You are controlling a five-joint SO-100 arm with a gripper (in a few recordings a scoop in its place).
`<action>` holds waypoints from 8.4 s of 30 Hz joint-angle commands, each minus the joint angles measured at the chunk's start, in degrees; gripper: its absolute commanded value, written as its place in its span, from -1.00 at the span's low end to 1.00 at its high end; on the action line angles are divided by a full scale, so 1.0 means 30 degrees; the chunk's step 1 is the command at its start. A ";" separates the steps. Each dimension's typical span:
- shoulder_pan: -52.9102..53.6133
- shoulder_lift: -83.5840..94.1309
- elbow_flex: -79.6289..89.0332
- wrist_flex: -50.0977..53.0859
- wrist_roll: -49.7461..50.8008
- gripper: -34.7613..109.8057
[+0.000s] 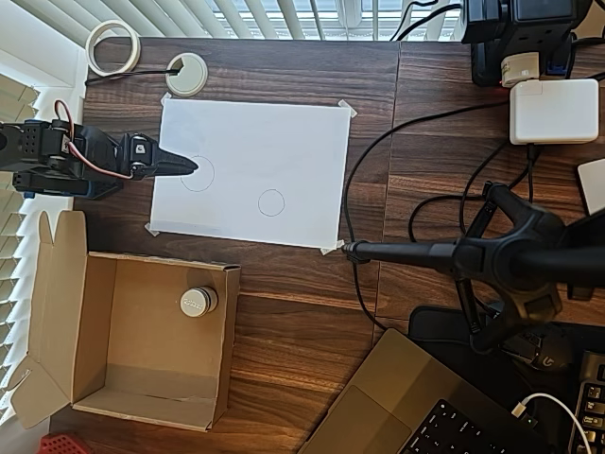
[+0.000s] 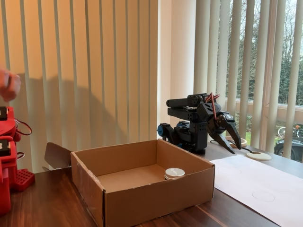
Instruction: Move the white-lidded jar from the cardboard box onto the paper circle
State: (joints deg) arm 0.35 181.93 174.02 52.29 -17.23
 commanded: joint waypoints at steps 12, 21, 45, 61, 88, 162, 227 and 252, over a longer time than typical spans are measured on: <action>-0.0996 0.4570 0.0703 0.4277 0.2314 -0.52; -0.0996 0.4570 0.0703 0.4277 0.2314 -0.52; -0.1025 0.4570 0.0703 0.4277 0.2256 -0.52; -0.1113 0.4570 0.0703 0.4277 0.2168 -0.52; -0.0820 0.4600 0.0732 0.4277 0.2432 -0.15; 1.7754 -3.1611 -2.3643 -0.6270 -2.7598 0.14; 1.6143 -3.2930 -2.1035 -0.7178 -2.7832 0.01; 1.5820 -2.8564 -2.2969 -0.3281 -2.7129 -0.39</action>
State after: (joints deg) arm 47.90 84.64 111.71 38.76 -98.88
